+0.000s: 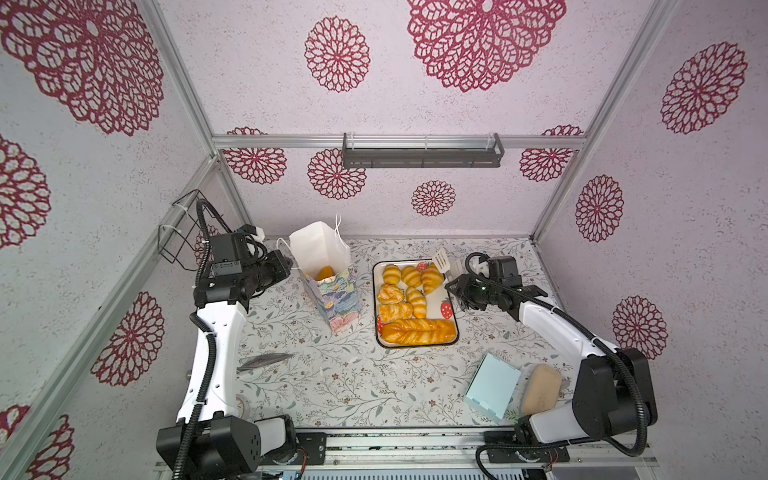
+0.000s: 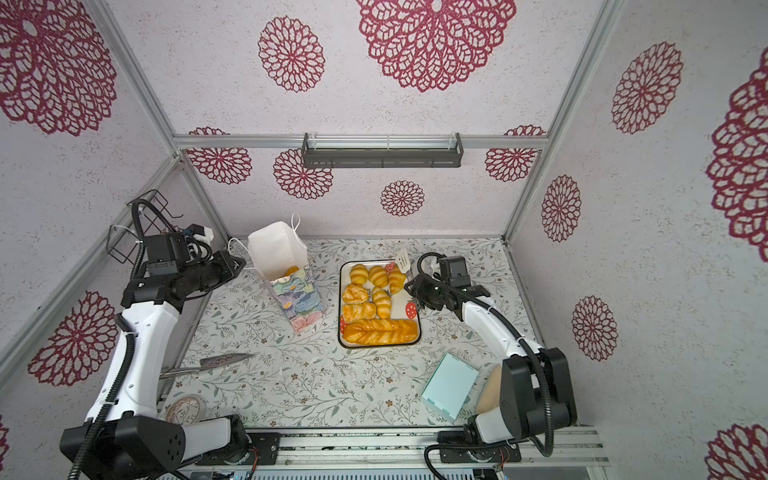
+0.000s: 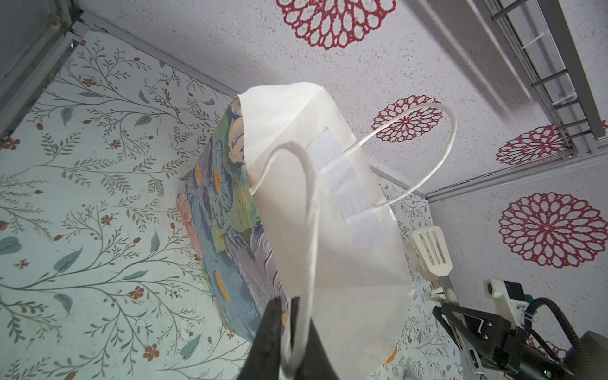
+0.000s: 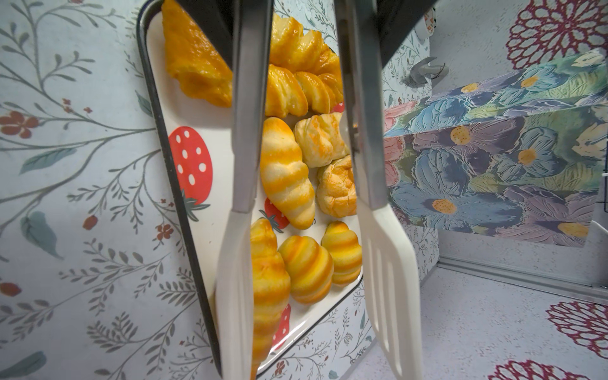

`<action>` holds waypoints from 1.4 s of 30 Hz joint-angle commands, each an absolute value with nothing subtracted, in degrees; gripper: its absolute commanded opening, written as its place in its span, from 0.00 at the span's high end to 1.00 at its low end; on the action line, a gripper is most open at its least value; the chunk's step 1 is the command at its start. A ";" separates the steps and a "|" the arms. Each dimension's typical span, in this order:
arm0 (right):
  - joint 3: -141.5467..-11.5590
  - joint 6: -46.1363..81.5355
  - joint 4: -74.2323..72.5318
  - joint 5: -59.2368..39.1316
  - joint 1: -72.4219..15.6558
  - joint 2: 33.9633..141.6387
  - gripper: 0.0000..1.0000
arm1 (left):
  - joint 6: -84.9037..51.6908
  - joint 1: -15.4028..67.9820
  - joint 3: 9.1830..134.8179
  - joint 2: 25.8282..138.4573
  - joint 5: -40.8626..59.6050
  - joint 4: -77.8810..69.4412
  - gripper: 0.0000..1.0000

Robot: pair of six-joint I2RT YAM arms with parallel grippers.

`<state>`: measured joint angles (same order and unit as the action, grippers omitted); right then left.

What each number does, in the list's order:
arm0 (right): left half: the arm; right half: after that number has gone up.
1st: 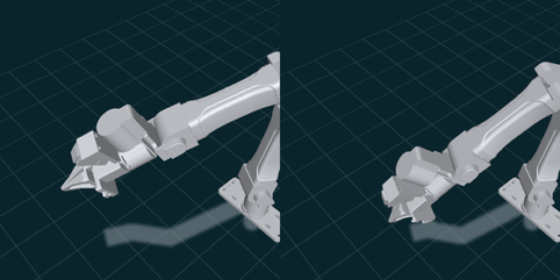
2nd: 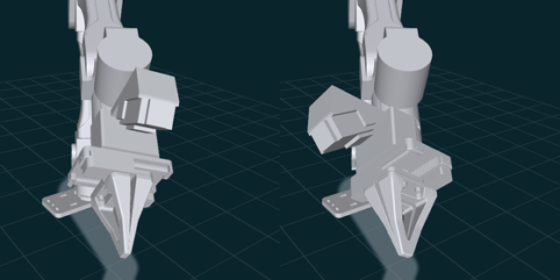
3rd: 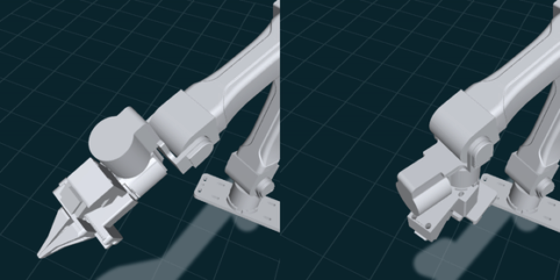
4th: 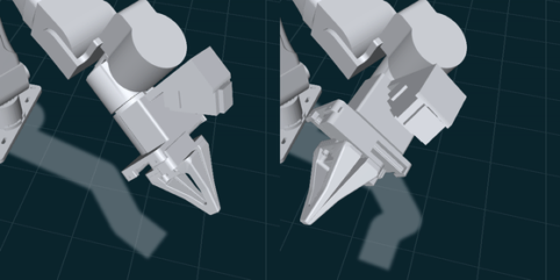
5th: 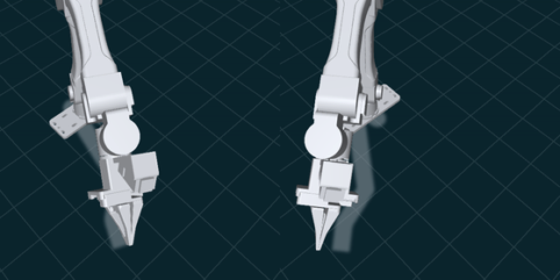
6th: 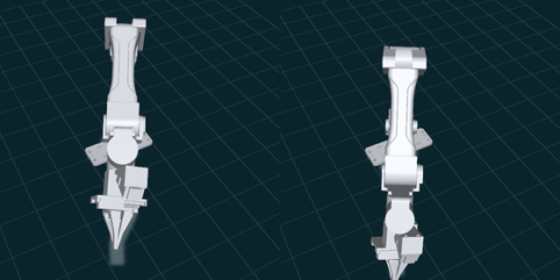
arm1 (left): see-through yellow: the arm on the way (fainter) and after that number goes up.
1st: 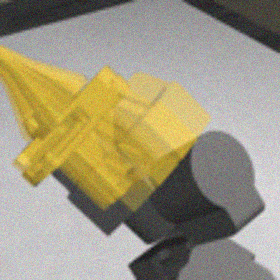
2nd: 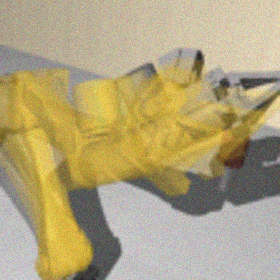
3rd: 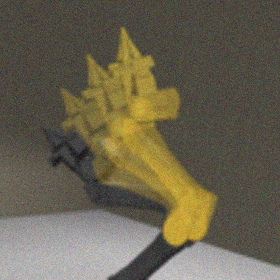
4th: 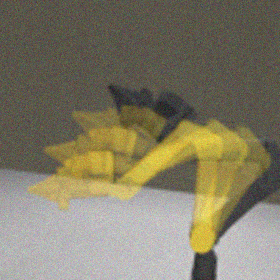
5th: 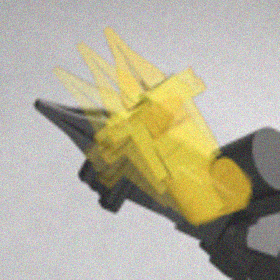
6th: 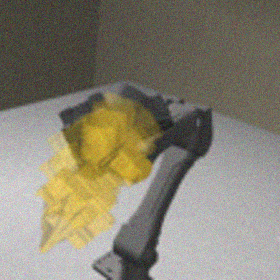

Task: Place the fake bread into the paper bag
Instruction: 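Lower the tongs toward the breads in the tray with the right gripper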

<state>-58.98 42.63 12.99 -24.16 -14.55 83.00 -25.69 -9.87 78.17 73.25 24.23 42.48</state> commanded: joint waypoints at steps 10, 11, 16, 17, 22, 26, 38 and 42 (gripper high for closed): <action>-56.79 44.82 7.23 -26.22 -13.83 81.47 0.48 | -24.97 -9.50 79.39 73.57 24.96 42.68 0.88; -56.56 44.91 6.97 -26.32 -13.79 81.56 0.48 | -25.01 -9.51 79.41 73.56 24.99 42.68 0.88; -55.14 45.95 5.17 -26.99 -13.80 81.99 0.48 | -24.94 -9.50 79.37 73.48 25.00 42.66 0.87; -54.83 46.13 4.89 -27.16 -13.79 82.00 0.48 | -24.89 -9.52 79.31 73.48 24.96 42.68 0.87; -53.16 47.08 3.31 -28.00 -13.80 82.35 0.48 | -24.97 -9.56 79.10 73.50 24.97 42.48 0.87; -52.27 47.36 2.75 -27.95 -13.79 82.52 0.48 | -25.04 -9.56 79.10 73.57 24.96 42.40 0.87; -51.11 48.67 0.44 -29.03 -13.79 84.82 0.48 | -25.13 -9.57 78.85 73.48 24.90 42.41 0.87; -50.77 48.99 -0.21 -29.28 -13.80 85.58 0.48 | -25.10 -9.56 78.91 73.48 24.88 42.45 0.87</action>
